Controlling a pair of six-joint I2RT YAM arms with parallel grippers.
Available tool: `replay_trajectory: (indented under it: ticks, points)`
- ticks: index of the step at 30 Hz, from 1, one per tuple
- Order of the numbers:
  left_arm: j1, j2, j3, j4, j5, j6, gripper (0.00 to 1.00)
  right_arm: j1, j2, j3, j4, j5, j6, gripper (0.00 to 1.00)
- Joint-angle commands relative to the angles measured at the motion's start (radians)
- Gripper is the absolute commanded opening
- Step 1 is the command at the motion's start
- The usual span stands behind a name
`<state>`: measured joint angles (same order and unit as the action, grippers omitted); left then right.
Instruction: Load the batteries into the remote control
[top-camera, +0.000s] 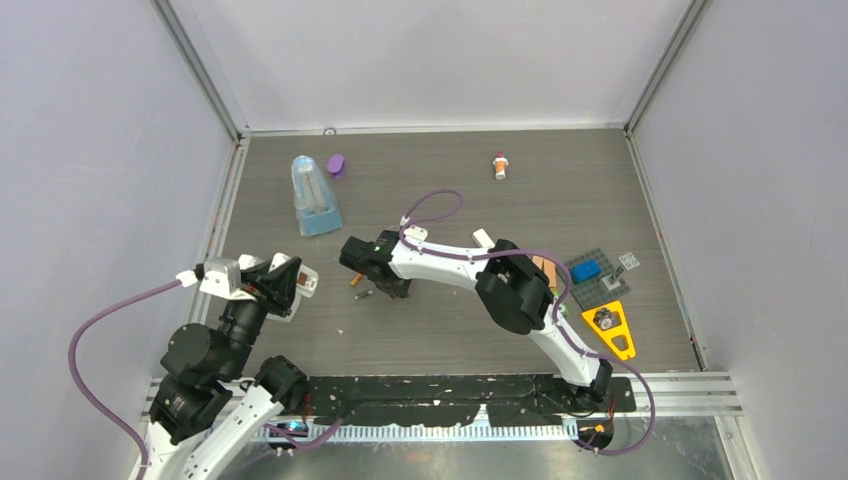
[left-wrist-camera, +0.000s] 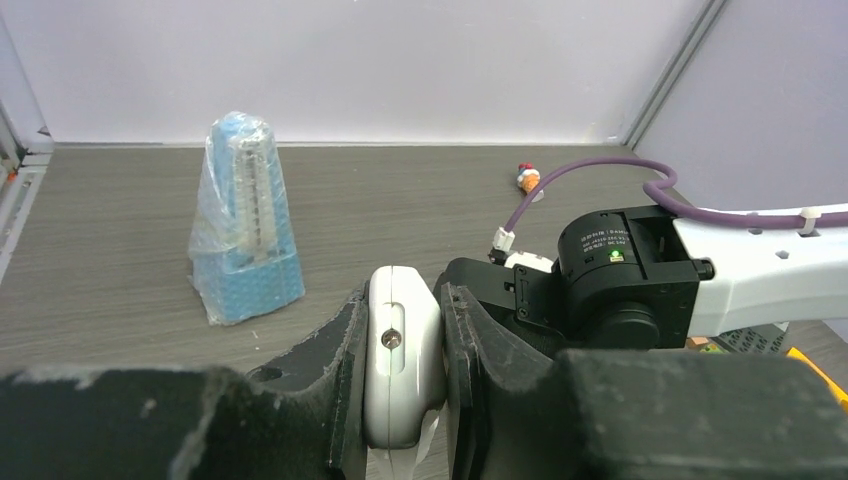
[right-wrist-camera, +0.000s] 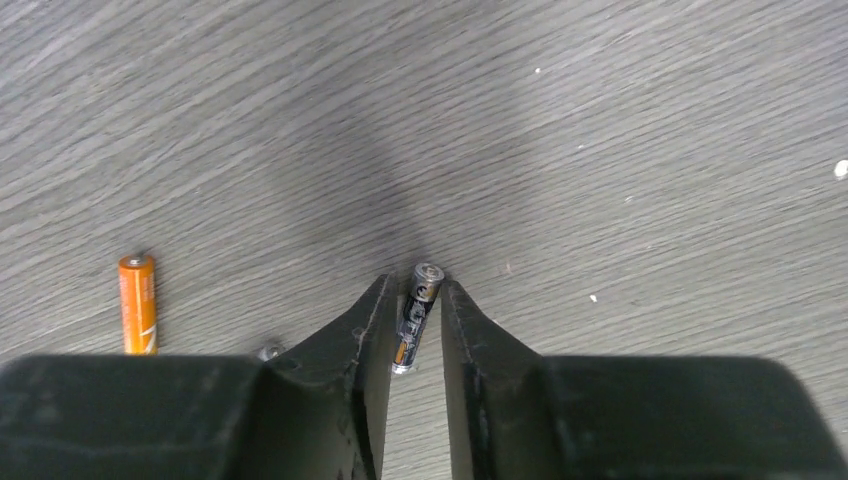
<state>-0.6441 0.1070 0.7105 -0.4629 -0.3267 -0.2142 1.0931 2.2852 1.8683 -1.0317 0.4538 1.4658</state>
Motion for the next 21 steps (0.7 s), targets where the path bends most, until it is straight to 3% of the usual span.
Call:
replay_trajectory:
  ticks: [1, 6, 10, 14, 21]
  points:
    - [-0.002, 0.004, 0.0, 0.034, -0.03, -0.016, 0.0, 0.0, 0.027, -0.013, -0.089, 0.082, 0.017, 0.25]
    - [-0.002, 0.012, -0.001, 0.03, -0.018, -0.026, 0.0, 0.0, -0.006, -0.053, -0.035, 0.095, -0.047, 0.1]
    - [-0.002, 0.028, 0.001, 0.022, 0.004, -0.042, 0.0, 0.001, -0.096, -0.173, 0.097, 0.113, -0.119, 0.05]
    - [-0.003, 0.054, 0.003, 0.008, 0.059, -0.077, 0.0, 0.001, -0.242, -0.327, 0.309, 0.144, -0.249, 0.05]
    - [-0.003, 0.149, 0.008, 0.031, 0.248, -0.166, 0.0, -0.001, -0.637, -0.721, 0.805, 0.13, -0.67, 0.05]
